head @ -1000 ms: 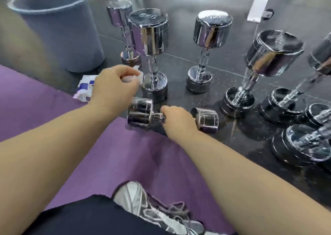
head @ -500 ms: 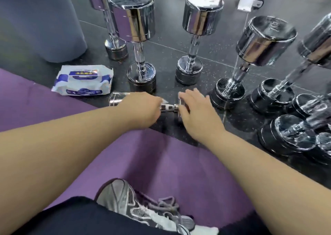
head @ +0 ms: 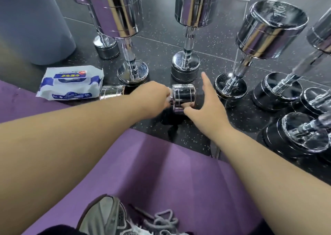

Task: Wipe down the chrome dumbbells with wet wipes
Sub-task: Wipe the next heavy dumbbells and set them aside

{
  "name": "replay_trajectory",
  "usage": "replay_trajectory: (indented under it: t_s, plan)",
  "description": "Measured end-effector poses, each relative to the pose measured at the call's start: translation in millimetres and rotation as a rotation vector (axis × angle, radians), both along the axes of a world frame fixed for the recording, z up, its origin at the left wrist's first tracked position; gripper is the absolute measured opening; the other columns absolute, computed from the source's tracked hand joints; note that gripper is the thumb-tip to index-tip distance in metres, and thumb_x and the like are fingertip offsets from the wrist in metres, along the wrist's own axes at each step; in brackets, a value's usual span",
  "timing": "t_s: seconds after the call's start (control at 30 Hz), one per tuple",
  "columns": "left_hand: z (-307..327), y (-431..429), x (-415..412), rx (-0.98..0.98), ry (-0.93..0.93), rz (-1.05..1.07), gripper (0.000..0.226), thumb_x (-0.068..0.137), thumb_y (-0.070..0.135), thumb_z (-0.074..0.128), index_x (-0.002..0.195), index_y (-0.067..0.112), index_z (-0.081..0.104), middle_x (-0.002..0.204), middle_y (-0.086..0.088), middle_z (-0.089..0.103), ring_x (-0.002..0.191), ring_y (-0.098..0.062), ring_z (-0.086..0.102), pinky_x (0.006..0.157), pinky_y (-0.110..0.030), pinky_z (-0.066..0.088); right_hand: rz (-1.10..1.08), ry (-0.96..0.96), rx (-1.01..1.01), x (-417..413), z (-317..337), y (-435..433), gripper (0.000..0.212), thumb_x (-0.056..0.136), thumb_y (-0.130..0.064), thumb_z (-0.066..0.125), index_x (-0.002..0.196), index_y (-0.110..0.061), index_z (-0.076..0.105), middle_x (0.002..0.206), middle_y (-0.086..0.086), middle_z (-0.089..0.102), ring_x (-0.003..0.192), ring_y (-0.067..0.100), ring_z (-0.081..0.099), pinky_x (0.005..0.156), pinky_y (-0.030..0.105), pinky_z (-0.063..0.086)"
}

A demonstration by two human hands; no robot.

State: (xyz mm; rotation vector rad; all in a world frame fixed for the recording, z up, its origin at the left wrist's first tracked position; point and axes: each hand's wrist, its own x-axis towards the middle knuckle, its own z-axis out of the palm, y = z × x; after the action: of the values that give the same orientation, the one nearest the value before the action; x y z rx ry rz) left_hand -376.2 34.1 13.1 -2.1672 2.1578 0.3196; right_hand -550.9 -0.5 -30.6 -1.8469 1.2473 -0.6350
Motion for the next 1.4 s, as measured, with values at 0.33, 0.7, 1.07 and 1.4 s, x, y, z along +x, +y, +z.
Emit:
replay_trajectory:
  t_s: [0.33, 0.7, 1.07, 1.4]
  plan:
    - [31, 10, -4, 0.361, -0.362, -0.034, 0.023, 0.089, 0.005, 0.051, 0.069, 0.013, 0.042, 0.065, 0.000, 0.041, 0.063, -0.020, 0.044, 0.059, -0.025, 0.041, 0.116, 0.016, 0.103, -6, -7, 2, 0.086, 0.065, -0.015, 0.061, 0.133, -0.057, 0.029, 0.112, -0.002, 0.064, 0.083, 0.010, 0.061, 0.086, 0.027, 0.050]
    - [33, 11, 10, 0.414, -0.463, 0.000, 0.025, 0.089, 0.007, 0.055, 0.069, 0.014, 0.043, 0.071, 0.001, 0.043, 0.079, -0.025, 0.055, 0.067, -0.034, 0.049, 0.140, 0.041, 0.163, 0, -1, 4, 0.087, 0.071, 0.000, 0.061, 0.131, -0.053, 0.027, 0.087, -0.005, 0.066, 0.065, 0.008, 0.060, 0.073, 0.026, 0.050]
    - [26, 4, 19, 0.553, -0.140, 0.233, 0.006, 0.087, 0.012, 0.069, 0.084, 0.011, 0.063, 0.060, 0.002, 0.061, 0.055, -0.009, 0.054, 0.047, -0.014, 0.047, 0.152, 0.030, 0.171, -2, -3, 6, 0.088, 0.070, 0.000, 0.061, 0.129, -0.054, 0.026, 0.078, -0.010, 0.063, 0.056, 0.000, 0.056, 0.066, 0.023, 0.048]
    - [13, -11, -14, 0.345, 0.286, 0.448, 0.027, 0.089, 0.022, 0.068, 0.110, 0.005, 0.069, 0.090, -0.002, 0.070, 0.065, -0.013, 0.060, 0.049, -0.014, 0.048, 0.110, 0.016, 0.164, 3, -11, 2, 0.085, 0.067, -0.003, 0.058, 0.127, -0.054, 0.027, 0.075, -0.005, 0.065, 0.067, 0.017, 0.060, 0.079, 0.038, 0.056]
